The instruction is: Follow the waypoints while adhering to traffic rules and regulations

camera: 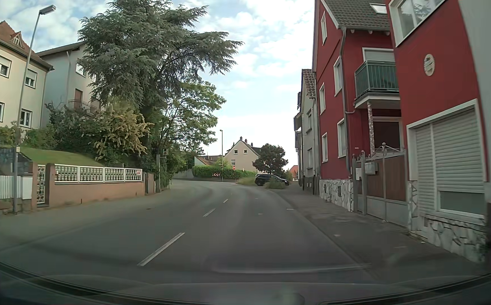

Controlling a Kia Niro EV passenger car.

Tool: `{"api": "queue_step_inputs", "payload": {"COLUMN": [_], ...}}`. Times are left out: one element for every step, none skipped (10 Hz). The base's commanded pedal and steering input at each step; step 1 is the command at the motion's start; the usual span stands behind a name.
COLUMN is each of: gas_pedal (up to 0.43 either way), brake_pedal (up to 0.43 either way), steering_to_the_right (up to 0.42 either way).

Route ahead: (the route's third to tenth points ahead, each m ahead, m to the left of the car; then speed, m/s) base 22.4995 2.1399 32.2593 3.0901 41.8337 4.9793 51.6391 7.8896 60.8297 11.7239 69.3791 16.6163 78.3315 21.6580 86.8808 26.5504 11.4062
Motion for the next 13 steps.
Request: {"api": "queue_step_inputs", "payload": {"gas_pedal": [0.067, 0.067, 0.067, 0.067, 0.067, 0.067, 0.067, 0.067, 0.067, 0.067, 0.067, 0.067, 0.067], "brake_pedal": [0.018, 0.018, 0.018, 0.018, 0.012, 0.018, 0.018, 0.018, 0.012, 0.018, 0.012, 0.018, 0.018], "steering_to_the_right": [-0.002, -0.001, -0.002, -0.002, -0.003, -0.004, -0.007, -0.009, -0.010, -0.011, -0.013, -0.016, -0.018]}}
